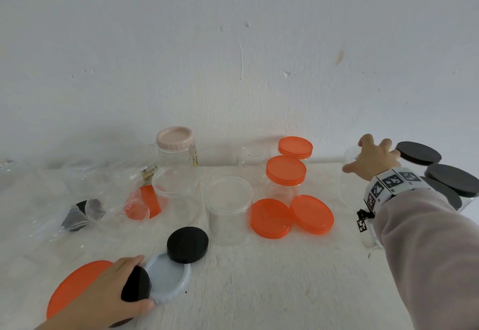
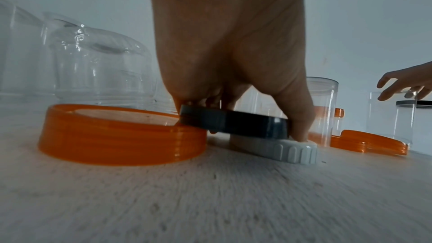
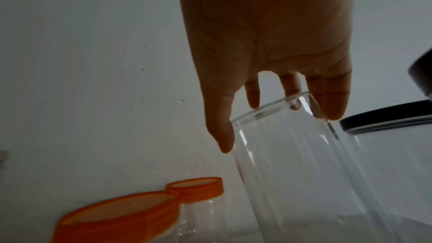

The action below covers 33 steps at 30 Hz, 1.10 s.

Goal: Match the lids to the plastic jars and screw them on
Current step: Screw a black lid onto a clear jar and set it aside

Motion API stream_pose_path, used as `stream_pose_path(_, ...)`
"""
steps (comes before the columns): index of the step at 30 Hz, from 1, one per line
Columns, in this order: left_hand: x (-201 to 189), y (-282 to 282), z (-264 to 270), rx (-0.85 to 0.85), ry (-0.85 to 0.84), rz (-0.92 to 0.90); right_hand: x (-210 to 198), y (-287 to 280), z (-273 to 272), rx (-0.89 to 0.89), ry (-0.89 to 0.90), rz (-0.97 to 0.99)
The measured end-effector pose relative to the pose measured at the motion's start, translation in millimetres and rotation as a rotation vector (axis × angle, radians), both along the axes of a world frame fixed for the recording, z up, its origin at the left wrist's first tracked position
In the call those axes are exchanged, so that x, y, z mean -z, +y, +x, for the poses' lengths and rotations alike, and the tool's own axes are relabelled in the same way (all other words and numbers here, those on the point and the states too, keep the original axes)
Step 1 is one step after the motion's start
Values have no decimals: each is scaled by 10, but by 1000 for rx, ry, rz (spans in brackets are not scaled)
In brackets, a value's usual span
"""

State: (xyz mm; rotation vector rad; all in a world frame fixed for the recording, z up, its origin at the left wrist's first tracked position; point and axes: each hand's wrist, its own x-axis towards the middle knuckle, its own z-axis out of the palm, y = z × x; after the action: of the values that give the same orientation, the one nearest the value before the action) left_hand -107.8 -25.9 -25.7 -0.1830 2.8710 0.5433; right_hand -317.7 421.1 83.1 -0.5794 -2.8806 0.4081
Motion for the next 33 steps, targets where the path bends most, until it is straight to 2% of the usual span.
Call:
stream_pose_path(4, 5, -75, 13, -50, 38, 50, -72, -121, 148, -91, 103, -64)
stream_pose_path(7, -1, -111, 13, -114, 63, 159, -112, -186, 286, -121, 177, -140)
stream_pose_path(12, -121, -76, -31, -209, 174, 296, -133, -225, 472, -133, 247, -465)
stream_pose_path(14, -221, -9, -47, -227, 199, 334, -127, -255, 556, -113, 226, -643)
stream_pose_path(17, -362, 97, -64, -191, 237, 565, -94, -307, 696, -132, 197, -903)
stream_pose_path(23, -481, 239, -52, -180, 158, 820, -21, -433, 1034, -229, 65, -1420)
stream_pose_path(30, -648, 354, -87, -256, 125, 938, 167, -610, 1296, -368, -83, -1719)
stream_pose_path(33, -735, 379, -88, -278, 126, 975, 248, -700, 1389, -522, -199, -1842)
